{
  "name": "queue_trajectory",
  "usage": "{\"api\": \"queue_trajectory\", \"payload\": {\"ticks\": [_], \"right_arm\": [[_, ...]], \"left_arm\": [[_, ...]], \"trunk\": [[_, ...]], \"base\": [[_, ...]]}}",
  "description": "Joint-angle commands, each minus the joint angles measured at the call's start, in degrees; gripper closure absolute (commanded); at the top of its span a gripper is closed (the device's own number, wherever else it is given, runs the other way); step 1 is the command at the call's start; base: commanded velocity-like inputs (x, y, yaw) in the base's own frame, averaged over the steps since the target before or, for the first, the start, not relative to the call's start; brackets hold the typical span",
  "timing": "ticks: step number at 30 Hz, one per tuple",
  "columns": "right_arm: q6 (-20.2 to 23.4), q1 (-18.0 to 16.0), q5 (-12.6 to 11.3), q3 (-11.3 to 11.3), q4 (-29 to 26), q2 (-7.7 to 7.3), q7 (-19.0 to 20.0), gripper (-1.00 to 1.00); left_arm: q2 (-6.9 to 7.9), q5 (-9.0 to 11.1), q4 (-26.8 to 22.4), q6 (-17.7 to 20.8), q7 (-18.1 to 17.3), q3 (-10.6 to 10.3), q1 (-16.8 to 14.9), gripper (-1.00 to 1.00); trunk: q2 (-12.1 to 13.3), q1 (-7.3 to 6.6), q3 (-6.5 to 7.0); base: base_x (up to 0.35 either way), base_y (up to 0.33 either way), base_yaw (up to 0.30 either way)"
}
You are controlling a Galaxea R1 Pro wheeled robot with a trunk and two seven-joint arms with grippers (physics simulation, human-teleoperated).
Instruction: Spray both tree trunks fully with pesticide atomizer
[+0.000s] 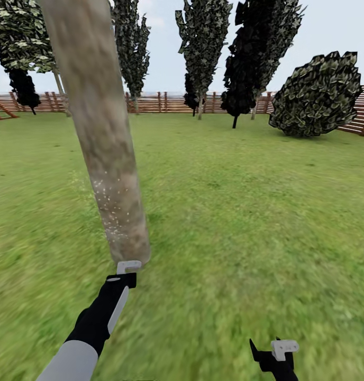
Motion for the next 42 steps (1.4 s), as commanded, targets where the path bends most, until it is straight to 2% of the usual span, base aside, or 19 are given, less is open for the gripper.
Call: {"api": "queue_trajectory", "payload": {"ticks": [1, 12, 28, 42], "right_arm": [[0.0, 0.0, 0.0, 0.0, 0.0, 0.01, 0.0, -1.0], [0.0, 0.0, 0.0, 0.0, 0.0, 0.05, 0.0, -1.0], [0.0, 0.0, 0.0, 0.0, 0.0, 0.07, 0.0, -1.0], [0.0, 0.0, 0.0, 0.02, 0.0, 0.07, 0.0, -1.0]], "left_arm": [[0.0, -0.03, 0.0, 0.0, 0.01, 0.03, 0.0, 1.0], [0.02, 0.03, 0.09, 0.0, 0.09, 0.09, 0.0, 1.0], [0.02, 0.03, 0.08, -0.01, 0.09, 0.09, 0.0, 1.0], [0.09, 0.0, 0.08, 0.0, 0.09, 0.35, 0.0, 1.0]], "trunk": [[0.0, 0.0, 0.0], [0.0, 0.0, 0.0], [0.0, 0.0, 0.0], [0.0, 0.0, 0.0]], "base": [[0.0, -0.276, 0.246], [0.0, -0.276, 0.266], [0.0, -0.276, 0.032], [0.0, -0.276, 0.265]]}}
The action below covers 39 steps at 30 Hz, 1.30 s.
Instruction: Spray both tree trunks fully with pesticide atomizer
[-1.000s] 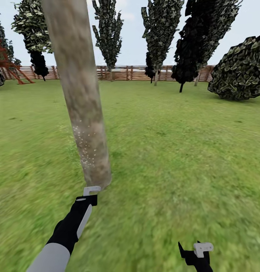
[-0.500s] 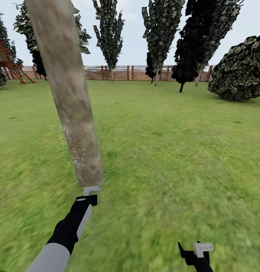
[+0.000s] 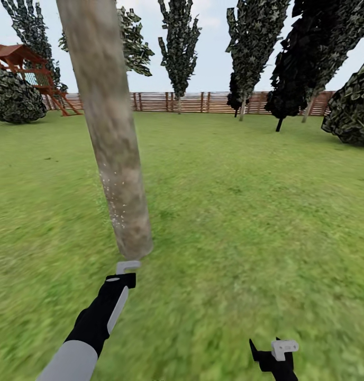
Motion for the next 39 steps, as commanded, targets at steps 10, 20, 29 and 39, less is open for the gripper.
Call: {"api": "queue_trajectory", "payload": {"ticks": [10, 20, 29, 39], "right_arm": [[0.0, 0.0, 0.0, -0.02, 0.0, 0.0, 0.0, -1.0], [0.0, 0.0, 0.0, -0.02, 0.0, 0.0, 0.0, -1.0], [0.0, 0.0, 0.02, 0.03, 0.0, 0.0, 0.0, -1.0], [0.0, 0.0, 0.01, 0.04, 0.0, 0.0, 0.0, -1.0]], "left_arm": [[0.0, -0.03, 0.0, 0.01, 0.01, 0.0, 0.01, 1.0], [0.0, -0.02, 0.0, -0.01, 0.01, 0.0, 0.0, 1.0], [0.0, -0.02, 0.0, -0.04, 0.01, 0.0, 0.0, 1.0], [0.17, -0.07, -0.02, -0.02, 0.01, 0.09, 0.0, 1.0]], "trunk": [[0.0, 0.0, 0.0], [0.0, 0.0, 0.0], [0.0, 0.0, 0.0], [0.0, 0.0, 0.0]], "base": [[0.089, -0.276, 0.232], [0.114, -0.276, 0.015], [0.118, -0.276, 0.099], [0.121, -0.275, 0.274]]}}
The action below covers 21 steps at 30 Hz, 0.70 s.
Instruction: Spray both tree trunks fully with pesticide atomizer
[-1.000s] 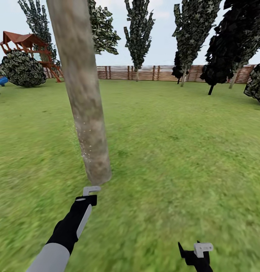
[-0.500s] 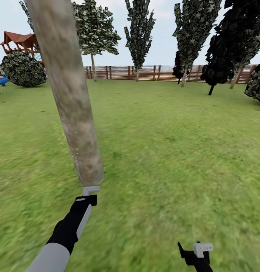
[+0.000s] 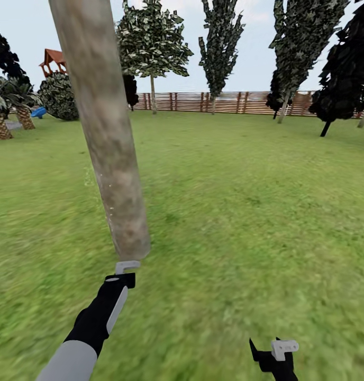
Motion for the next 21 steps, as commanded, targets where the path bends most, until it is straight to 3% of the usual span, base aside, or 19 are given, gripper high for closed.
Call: {"api": "queue_trajectory", "payload": {"ticks": [1, 21], "right_arm": [[0.0, 0.0, 0.01, 0.0, 0.0, 0.0, 0.0, -1.0], [0.0, 0.0, 0.02, -0.02, 0.0, 0.0, 0.0, -1.0]], "left_arm": [[0.0, -0.02, 0.01, 0.02, 0.01, 0.0, 0.0, 1.0], [-0.05, 0.01, 0.02, -0.05, 0.01, -0.08, 0.01, 1.0]], "trunk": [[0.0, 0.0, 0.0], [0.0, 0.0, 0.0]], "base": [[0.137, -0.274, 0.278], [0.164, -0.253, 0.278]]}}
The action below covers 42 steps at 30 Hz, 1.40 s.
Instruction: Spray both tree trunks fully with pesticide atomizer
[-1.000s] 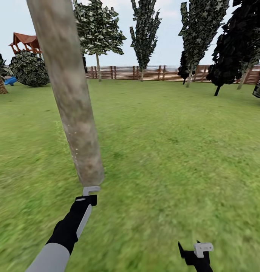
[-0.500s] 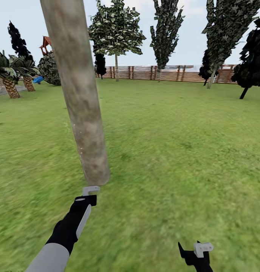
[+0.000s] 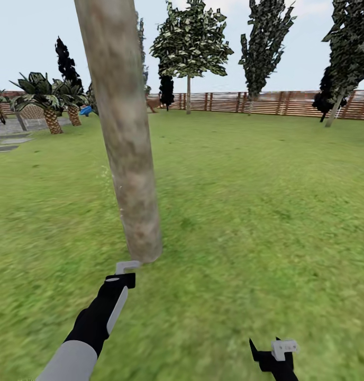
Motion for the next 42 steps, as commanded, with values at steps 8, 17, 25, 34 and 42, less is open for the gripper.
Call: {"api": "queue_trajectory", "payload": {"ticks": [8, 17, 25, 34, 42], "right_arm": [[0.0, 0.0, -0.02, -0.01, 0.0, 0.0, 0.0, -1.0], [-0.09, 0.0, 0.05, -0.05, -0.09, -0.17, 0.04, -1.0], [-0.09, 0.0, -0.03, 0.03, -0.09, 0.08, 0.0, -1.0], [-0.09, 0.0, -0.03, 0.0, -0.04, 0.09, 0.0, -1.0], [-0.09, 0.0, -0.02, 0.0, 0.0, 0.09, 0.0, -1.0]], "left_arm": [[-0.03, -0.01, 0.0, 0.01, 0.01, -0.01, -0.01, 1.0], [-0.03, -0.05, 0.0, 0.01, 0.01, 0.02, -0.01, 1.0], [0.0, -0.05, 0.0, 0.07, 0.01, 0.08, -0.01, 1.0], [-0.03, 0.03, 0.0, 0.01, 0.01, 0.01, 0.0, 1.0], [-0.03, -0.03, 0.0, 0.01, 0.01, -0.01, -0.01, 1.0]], "trunk": [[0.0, 0.0, 0.0], [0.0, 0.0, 0.0], [0.0, 0.0, 0.0], [0.0, 0.0, 0.0], [0.0, 0.0, 0.0]], "base": [[0.106, -0.252, 0.236], [0.001, -0.272, 0.007], [0.061, -0.272, 0.096], [0.15, -0.256, 0.272], [0.053, -0.248, 0.275]]}}
